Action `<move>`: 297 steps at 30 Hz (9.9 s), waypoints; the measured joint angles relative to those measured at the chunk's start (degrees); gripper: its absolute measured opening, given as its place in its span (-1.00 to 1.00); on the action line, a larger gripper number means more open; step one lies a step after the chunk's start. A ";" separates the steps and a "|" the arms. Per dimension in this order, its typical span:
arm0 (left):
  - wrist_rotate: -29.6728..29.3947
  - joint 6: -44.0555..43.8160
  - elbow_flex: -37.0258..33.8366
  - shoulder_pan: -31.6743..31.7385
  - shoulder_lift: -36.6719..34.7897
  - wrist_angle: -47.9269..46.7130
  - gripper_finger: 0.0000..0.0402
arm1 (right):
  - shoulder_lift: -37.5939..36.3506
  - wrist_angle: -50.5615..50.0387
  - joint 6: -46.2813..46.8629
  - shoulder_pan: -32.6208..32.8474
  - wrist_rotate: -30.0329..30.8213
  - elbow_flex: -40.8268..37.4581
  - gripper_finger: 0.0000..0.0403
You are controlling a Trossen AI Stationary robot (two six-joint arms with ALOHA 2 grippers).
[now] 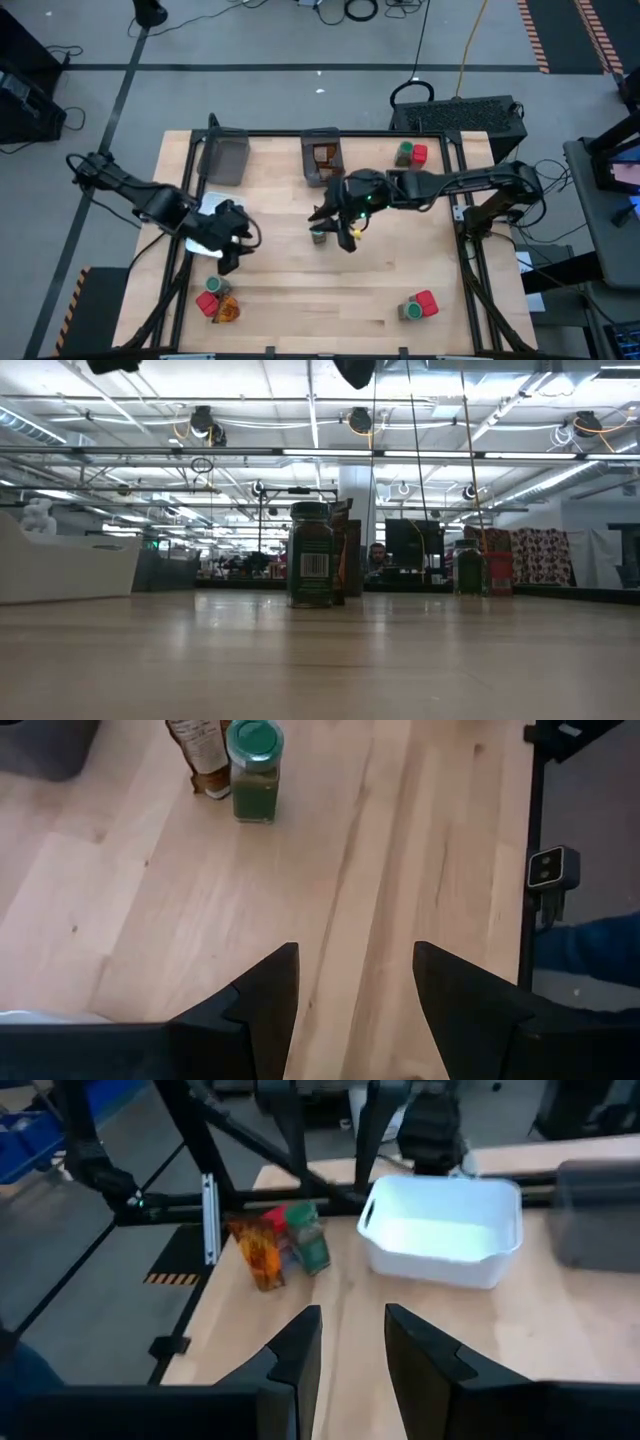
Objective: Sort spices by type
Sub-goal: Put the top brown seasoning bag into the middle black bin
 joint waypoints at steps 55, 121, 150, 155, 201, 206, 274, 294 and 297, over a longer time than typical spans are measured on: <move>-1.80 -16.14 0.00 -15.44 0.71 -4.49 0.01 | 7.13 -16.39 9.08 -7.95 8.09 0.00 -0.53; -4.00 -5.56 -0.02 -7.94 0.70 -5.47 0.01 | 9.24 -16.64 19.50 -12.44 11.61 0.00 0.02; -3.94 -6.02 -0.02 -6.72 0.72 -4.86 0.01 | 15.51 -14.48 19.94 -7.10 12.49 0.05 0.02; -3.96 -6.02 -0.02 -6.70 0.72 -4.66 0.01 | 17.81 -12.80 21.72 -7.17 13.44 0.02 0.02; -13.29 -1.59 -0.04 -6.60 0.89 -0.90 0.01 | 4.88 -23.38 20.92 -10.76 14.09 0.02 -1.00; -14.89 4.77 -0.04 -4.32 0.92 4.25 0.01 | -0.54 -24.56 20.95 -12.87 14.20 0.02 -1.00; 28.81 35.34 -15.98 56.26 -6.71 39.91 0.01 | 14.73 1.73 -28.00 -39.38 -0.47 -0.03 -1.00; 29.48 29.78 -19.69 53.26 -9.01 45.23 0.01 | 16.72 -4.77 -35.38 -34.73 2.55 0.00 -1.00; 29.81 29.76 -19.69 52.77 -9.00 45.30 0.01 | 16.72 -4.35 -34.59 -34.53 2.60 0.00 -1.00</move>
